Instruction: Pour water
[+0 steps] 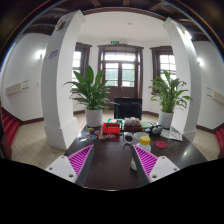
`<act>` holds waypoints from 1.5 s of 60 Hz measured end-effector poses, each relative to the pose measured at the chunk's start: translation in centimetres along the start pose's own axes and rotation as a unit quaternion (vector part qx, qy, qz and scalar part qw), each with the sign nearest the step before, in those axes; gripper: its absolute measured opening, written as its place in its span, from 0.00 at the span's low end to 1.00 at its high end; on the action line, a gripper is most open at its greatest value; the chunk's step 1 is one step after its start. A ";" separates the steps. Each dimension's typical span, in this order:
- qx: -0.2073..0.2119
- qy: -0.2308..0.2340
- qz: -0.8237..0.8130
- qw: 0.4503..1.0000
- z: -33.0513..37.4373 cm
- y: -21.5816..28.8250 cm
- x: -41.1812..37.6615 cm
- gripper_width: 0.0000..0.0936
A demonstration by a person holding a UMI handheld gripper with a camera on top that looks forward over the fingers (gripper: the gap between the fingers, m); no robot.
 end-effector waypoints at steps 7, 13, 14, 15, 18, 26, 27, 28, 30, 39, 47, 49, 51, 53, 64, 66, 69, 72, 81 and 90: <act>-0.006 -0.022 0.011 1.000 0.0 -2.4 2.4 0.82; -0.014 -0.044 0.022 0.999 -0.9 -6.5 5.8 0.82; -0.016 -0.047 0.024 0.998 -1.1 -7.0 6.4 0.82; -0.018 -0.049 0.025 0.998 -1.3 -7.4 6.9 0.82; -0.019 -0.054 0.028 0.998 -1.9 -8.5 8.2 0.82; -0.011 -0.057 0.003 0.998 -4.9 -10.2 10.6 0.82; -0.010 -0.057 0.001 0.998 -5.3 -10.4 10.8 0.82; -0.010 -0.058 -0.002 0.998 -5.7 -10.6 11.1 0.82; -0.015 -0.058 -0.006 0.998 -6.5 -11.0 11.5 0.82; -0.025 -0.040 -0.006 0.999 -10.2 -12.5 12.3 0.82; -0.017 -0.028 -0.013 0.999 -13.4 -12.8 12.2 0.82; -0.017 -0.027 -0.015 0.999 -14.0 -12.9 12.3 0.82; -0.015 -0.028 -0.015 0.999 -14.5 -12.9 12.3 0.81; -0.011 -0.027 -0.017 0.999 -14.9 -12.8 12.2 0.75; 0.021 -0.048 -0.040 0.998 -15.4 -12.5 12.5 0.52; 0.020 -0.051 -0.044 0.997 -15.5 -12.5 12.6 0.50; 0.015 -0.050 -0.044 0.998 -15.5 -12.3 12.8 0.50; 0.014 -0.050 -0.036 0.998 -15.7 -12.6 12.5 0.50; 0.009 -0.042 -0.058 0.997 -16.8 -12.0 11.1 0.50; 0.015 -0.016 -0.184 0.983 -20.9 -9.2 6.8 0.50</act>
Point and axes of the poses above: the point between the fingertips, and its own axes, seen from behind it with the camera up: x to the right, y up, z backward, against the way the camera looks, the point moved 2 cm from there along z, backward, against the way the camera looks, and after that the axes turned 10 degrees about x, right-handed, at the moved point
